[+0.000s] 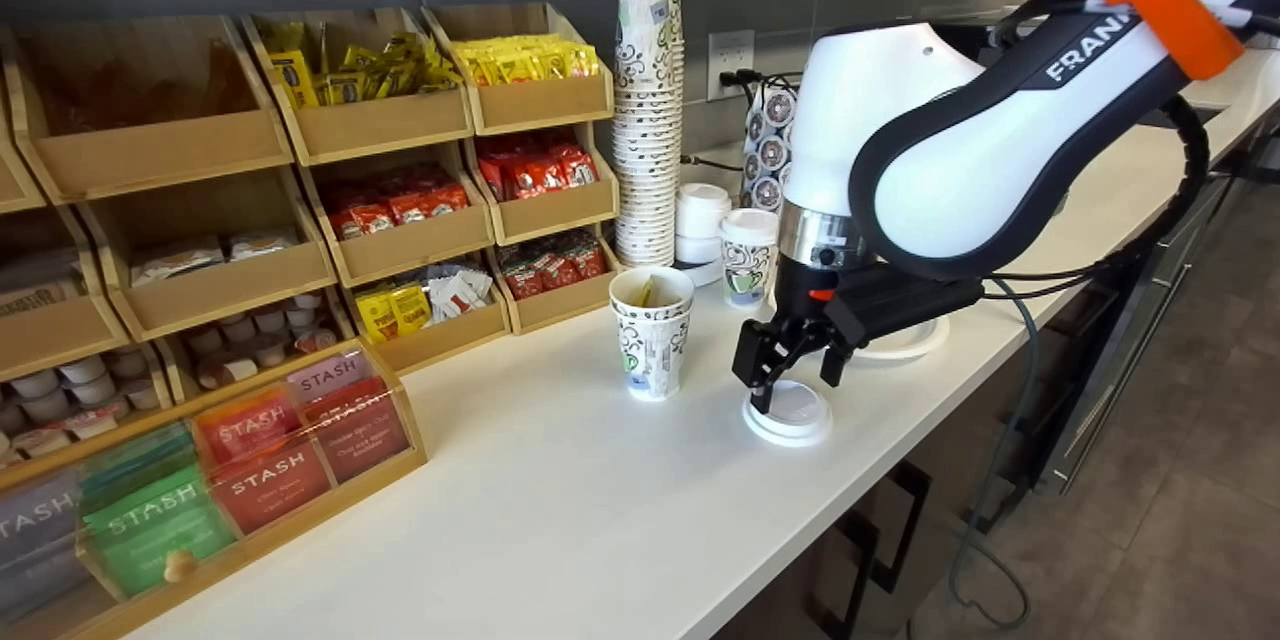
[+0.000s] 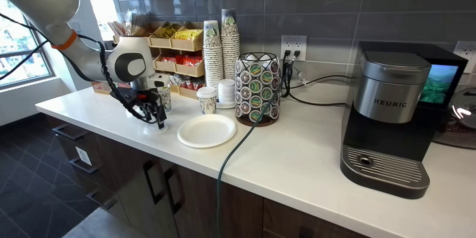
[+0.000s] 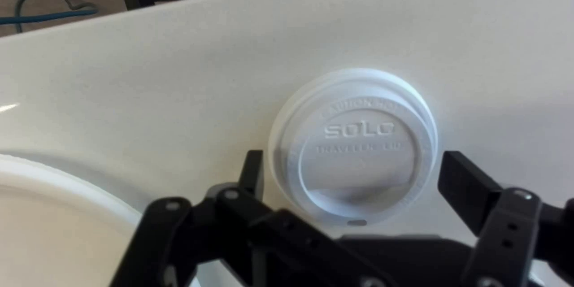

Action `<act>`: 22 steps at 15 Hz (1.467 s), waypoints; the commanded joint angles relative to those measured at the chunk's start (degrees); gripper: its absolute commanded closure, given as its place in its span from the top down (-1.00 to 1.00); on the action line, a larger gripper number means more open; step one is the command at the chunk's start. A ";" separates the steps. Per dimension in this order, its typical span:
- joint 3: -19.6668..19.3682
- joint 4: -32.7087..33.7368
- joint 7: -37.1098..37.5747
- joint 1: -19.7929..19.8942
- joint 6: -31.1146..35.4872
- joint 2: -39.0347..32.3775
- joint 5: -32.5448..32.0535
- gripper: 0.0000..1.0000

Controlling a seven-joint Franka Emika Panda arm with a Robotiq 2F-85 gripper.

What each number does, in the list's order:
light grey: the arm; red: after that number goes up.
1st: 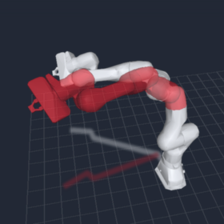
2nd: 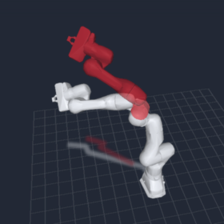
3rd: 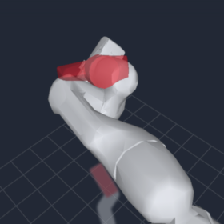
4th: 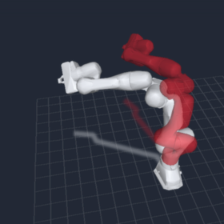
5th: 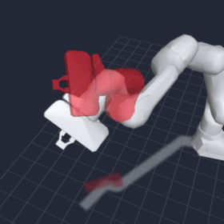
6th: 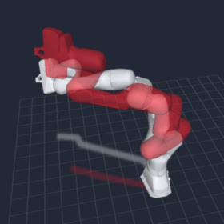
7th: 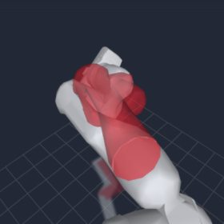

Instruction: Pick up the white paper cup lid from the kitchen counter and put it on the paper cup

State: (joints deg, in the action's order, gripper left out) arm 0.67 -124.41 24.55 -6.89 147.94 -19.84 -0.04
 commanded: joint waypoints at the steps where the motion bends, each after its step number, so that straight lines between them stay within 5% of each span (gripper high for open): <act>1: -1.60 1.76 1.88 -1.92 0.04 -2.10 -1.26 1.00; 12: -3.44 2.53 3.73 -3.35 -0.58 -2.94 -1.64 0.94; 16: -3.65 2.73 4.10 -3.68 -0.81 -3.31 -1.72 0.71; 17: -3.70 2.75 4.17 -3.76 -0.87 -3.32 -1.74 0.52; 22: -3.78 2.72 4.31 -4.13 -0.90 -2.85 -2.14 0.54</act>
State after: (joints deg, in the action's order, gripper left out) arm -2.21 -122.41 27.12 -9.83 147.94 -22.21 -0.88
